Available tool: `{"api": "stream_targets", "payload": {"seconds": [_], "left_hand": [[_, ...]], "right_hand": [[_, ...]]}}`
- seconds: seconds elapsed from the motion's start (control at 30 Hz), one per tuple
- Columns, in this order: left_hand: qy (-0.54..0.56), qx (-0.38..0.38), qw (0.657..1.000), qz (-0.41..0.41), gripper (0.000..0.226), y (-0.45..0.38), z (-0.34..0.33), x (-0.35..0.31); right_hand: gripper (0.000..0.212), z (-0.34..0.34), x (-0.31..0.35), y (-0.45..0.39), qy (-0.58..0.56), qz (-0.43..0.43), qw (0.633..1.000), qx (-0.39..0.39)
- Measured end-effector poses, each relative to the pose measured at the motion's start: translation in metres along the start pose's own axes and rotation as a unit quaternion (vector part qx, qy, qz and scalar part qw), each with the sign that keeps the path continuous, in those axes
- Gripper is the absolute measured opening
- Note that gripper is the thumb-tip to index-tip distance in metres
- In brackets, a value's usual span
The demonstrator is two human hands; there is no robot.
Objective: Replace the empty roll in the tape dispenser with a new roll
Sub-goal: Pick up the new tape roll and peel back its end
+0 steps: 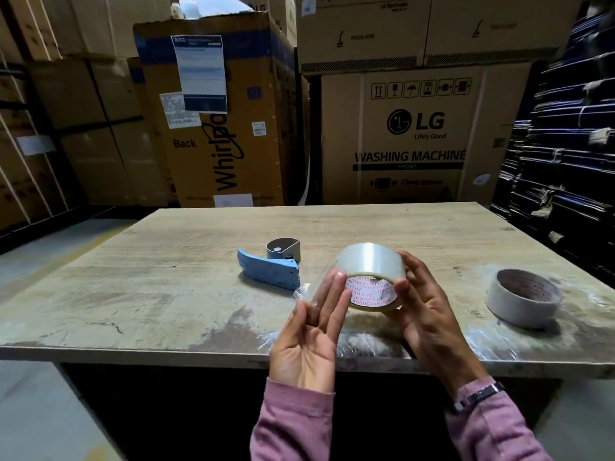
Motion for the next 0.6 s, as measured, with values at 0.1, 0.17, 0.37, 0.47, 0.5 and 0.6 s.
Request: {"api": "stream_targets", "payload": {"seconds": [0.1,0.17,0.37,0.47,0.5,0.6], "left_hand": [[-0.027,-0.021,0.999,-0.016,0.044,-0.001,0.009,-0.014],[-0.078,0.014,0.997,-0.001,0.042,0.000,0.002,-0.022],[-0.189,-0.030,0.980,-0.046,0.062,0.002,-0.004,-0.050],[-0.240,-0.020,0.969,-0.049,0.066,0.004,-0.012,-0.058],[-0.259,-0.025,0.964,-0.050,0.068,0.005,-0.013,-0.063],[-0.306,-0.032,0.950,-0.045,0.062,0.005,-0.015,-0.074]], "right_hand": [[0.074,-0.002,0.001,0.000,-0.007,-0.002,1.000,0.005],[0.076,-0.006,0.001,0.002,-0.010,-0.006,1.000,0.014],[0.087,-0.007,-0.002,0.002,-0.004,-0.022,0.999,0.025],[0.078,-0.010,-0.001,0.003,0.013,-0.020,0.999,0.036],[0.076,-0.011,0.000,0.003,0.024,-0.020,0.999,0.040],[0.072,-0.011,-0.001,0.004,0.053,-0.020,0.997,0.047]]}}
Point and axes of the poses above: each hand's wrist, its own y-axis away from the middle knuckle, its own z-axis out of the back of the hand, x = y × z, the point moved 10 cm from there along -y, towards the middle knuckle
